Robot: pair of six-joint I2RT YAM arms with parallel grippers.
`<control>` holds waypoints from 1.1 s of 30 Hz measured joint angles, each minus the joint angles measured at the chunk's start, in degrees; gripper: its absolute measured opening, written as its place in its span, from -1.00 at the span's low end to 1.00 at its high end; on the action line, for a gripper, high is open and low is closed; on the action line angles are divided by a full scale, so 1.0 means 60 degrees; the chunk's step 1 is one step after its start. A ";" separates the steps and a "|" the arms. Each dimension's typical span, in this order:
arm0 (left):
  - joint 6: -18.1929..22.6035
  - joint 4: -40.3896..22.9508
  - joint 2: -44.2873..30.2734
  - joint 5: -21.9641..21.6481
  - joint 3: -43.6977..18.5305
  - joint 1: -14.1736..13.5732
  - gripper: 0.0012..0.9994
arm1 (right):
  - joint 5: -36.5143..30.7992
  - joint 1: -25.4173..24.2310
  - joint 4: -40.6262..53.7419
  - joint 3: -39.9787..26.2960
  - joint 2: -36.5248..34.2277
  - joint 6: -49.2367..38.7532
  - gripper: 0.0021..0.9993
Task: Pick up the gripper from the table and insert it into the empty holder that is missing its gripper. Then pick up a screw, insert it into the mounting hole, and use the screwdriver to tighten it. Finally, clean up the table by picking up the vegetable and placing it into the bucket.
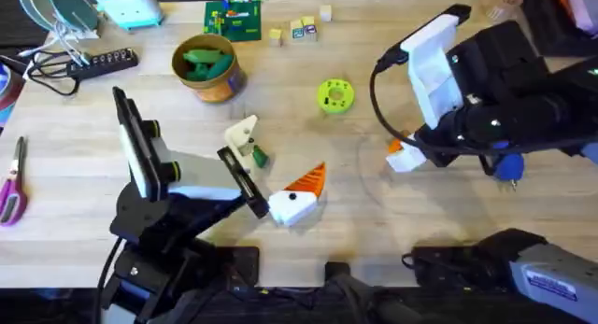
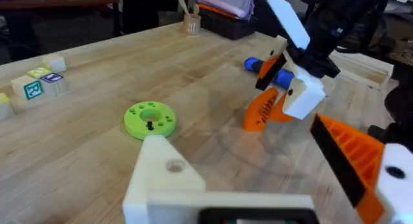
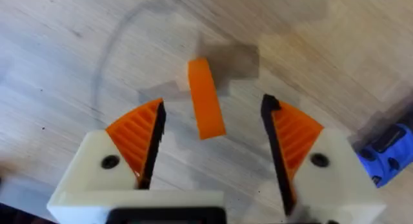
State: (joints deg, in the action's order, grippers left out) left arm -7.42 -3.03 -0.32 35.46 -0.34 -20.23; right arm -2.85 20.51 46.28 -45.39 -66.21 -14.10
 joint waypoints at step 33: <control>-0.0027 -0.0004 0.0000 0.0100 0.0000 0.0000 0.99 | 0.3137 -0.0029 -0.4306 0.0576 0.3682 0.4373 -0.99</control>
State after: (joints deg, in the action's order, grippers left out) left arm -7.58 -3.05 -0.32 36.06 -0.34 -20.23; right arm 15.97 20.34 20.45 -41.93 -44.12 12.14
